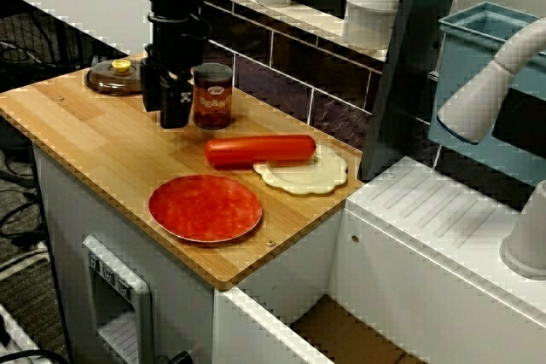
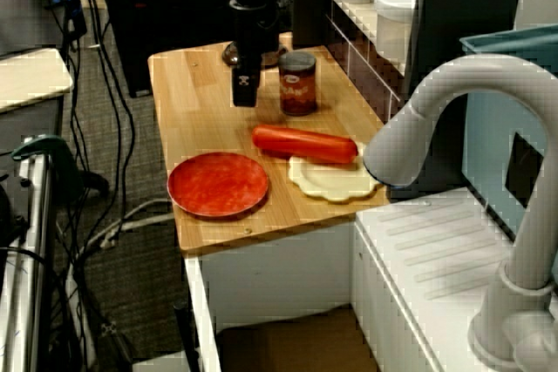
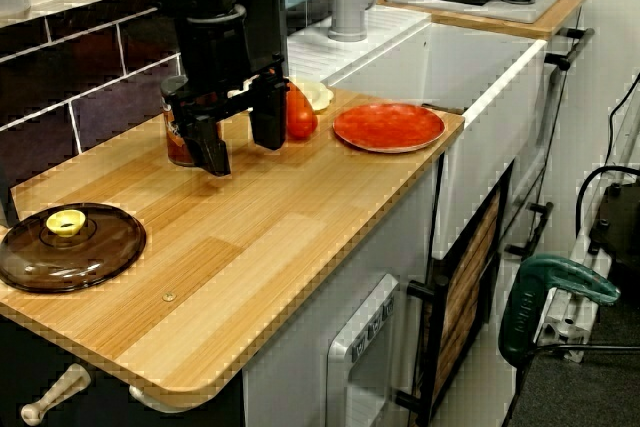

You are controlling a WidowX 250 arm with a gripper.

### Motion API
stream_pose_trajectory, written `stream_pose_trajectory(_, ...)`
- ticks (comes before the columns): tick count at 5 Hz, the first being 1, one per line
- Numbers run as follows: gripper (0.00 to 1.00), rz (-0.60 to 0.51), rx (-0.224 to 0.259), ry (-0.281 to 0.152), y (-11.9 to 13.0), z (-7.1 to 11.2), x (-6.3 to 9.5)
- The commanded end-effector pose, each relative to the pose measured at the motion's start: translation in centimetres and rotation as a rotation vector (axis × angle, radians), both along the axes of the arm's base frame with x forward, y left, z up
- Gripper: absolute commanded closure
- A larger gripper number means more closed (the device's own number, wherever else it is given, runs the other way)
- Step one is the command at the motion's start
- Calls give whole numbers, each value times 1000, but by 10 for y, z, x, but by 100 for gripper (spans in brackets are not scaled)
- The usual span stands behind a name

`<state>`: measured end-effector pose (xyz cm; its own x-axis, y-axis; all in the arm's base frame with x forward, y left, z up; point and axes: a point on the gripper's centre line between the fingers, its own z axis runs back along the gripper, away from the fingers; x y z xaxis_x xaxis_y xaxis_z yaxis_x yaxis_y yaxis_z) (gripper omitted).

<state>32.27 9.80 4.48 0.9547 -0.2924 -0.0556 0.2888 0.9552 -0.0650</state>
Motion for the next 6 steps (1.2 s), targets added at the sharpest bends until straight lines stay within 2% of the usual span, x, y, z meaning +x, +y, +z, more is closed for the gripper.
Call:
stream_pose_trajectory(1,0,71,44,-122,38,37,-22)
stream_pose_trajectory(3,0,156,113,-207,77,45,-39)
stream_pose_trajectory(4,0,121,137,-263,87,46,-36)
stream_pose_trajectory(5,0,87,142,-290,98,44,-26)
stream_pose_trajectory(6,0,-88,141,-325,106,45,-12)
